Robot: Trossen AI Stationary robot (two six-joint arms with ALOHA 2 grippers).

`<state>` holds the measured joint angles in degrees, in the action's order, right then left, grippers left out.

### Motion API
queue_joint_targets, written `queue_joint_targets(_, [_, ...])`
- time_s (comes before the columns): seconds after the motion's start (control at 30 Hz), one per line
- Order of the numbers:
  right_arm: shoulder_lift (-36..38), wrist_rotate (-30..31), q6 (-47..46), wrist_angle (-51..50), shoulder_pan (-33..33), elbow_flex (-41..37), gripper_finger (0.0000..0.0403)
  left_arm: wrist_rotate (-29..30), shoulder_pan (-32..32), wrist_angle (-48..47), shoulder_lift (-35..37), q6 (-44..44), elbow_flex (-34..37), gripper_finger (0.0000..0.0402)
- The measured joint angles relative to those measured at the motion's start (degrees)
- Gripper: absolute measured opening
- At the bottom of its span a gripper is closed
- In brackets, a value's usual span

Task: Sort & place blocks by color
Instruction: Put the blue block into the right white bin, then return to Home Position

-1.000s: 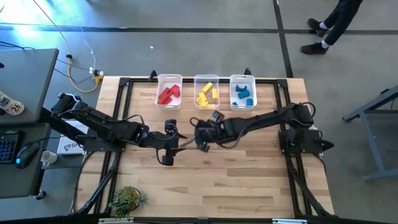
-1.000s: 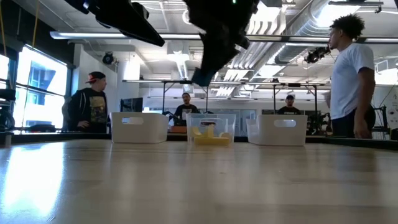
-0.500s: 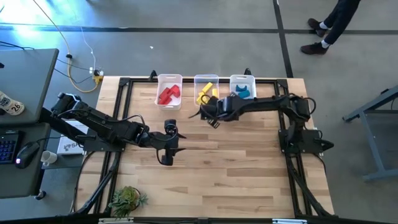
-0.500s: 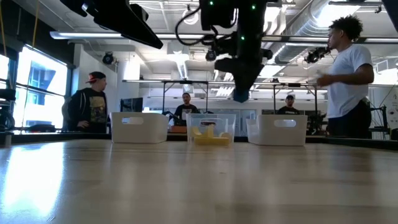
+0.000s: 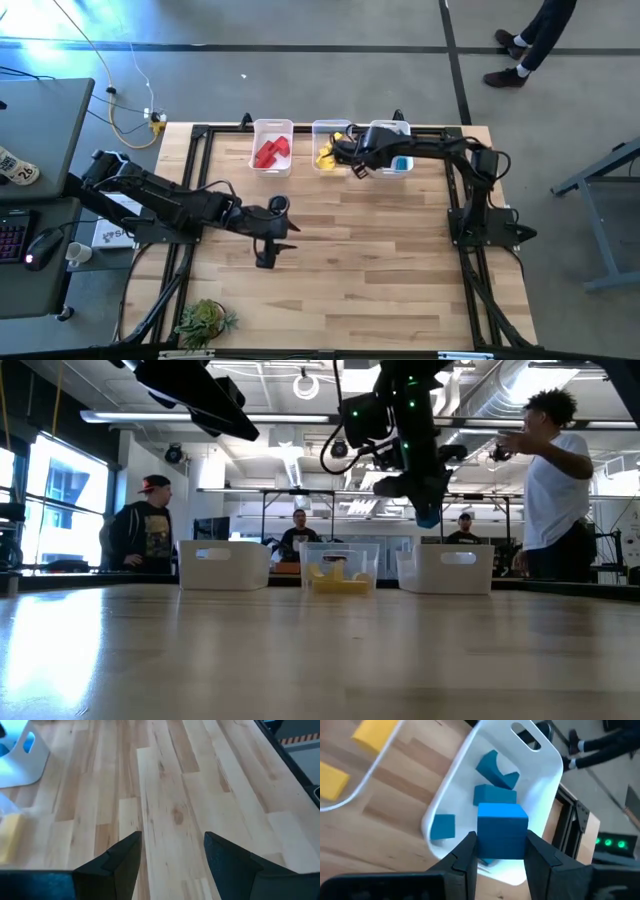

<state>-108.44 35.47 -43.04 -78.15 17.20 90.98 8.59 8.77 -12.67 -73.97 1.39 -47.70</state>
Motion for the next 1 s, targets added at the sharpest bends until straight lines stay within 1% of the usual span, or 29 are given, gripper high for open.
queue_joint_targets(0.13, [0.0,-2.4,-0.1,0.0,2.8,0.0,0.0095,-2.4,-1.2,0.0,0.0,0.3,0.0,0.0203])
queue_joint_targets(0.27, [0.0,-7.6,0.0,-0.2,5.5,0.0,0.0095,-6.9,-2.4,0.2,0.0,1.6,0.0,0.0203])
queue_joint_targets(0.43, [0.0,-9.2,1.3,-0.3,7.0,0.0,0.0095,-10.6,-3.6,0.2,0.0,1.7,0.0,0.0202])
queue_joint_targets(0.5, [0.0,-8.9,3.0,-0.3,7.0,0.0,0.0114,-11.0,-4.0,0.2,0.0,1.6,0.0,0.0203])
queue_joint_targets(0.63, [0.0,-6.9,3.0,-0.3,6.6,0.0,0.0187,-11.0,-4.7,0.2,0.0,1.5,0.0,0.0204])
queue_joint_targets(0.73, [0.0,-5.5,3.0,-0.2,6.4,0.0,0.0223,-11.0,-5.1,-0.2,1.0,1.5,0.0,0.0203])
queue_joint_targets(0.83, [0.0,-5.3,3.0,-0.1,6.2,-0.1,0.0233,-12.0,-5.3,-0.9,2.1,1.4,0.0,0.0203])
queue_joint_targets(1.0, [0.0,-4.3,4.5,-0.2,4.8,-0.1,0.0236,-17.7,-6.3,-0.2,6.3,0.9,1.1,0.0202])
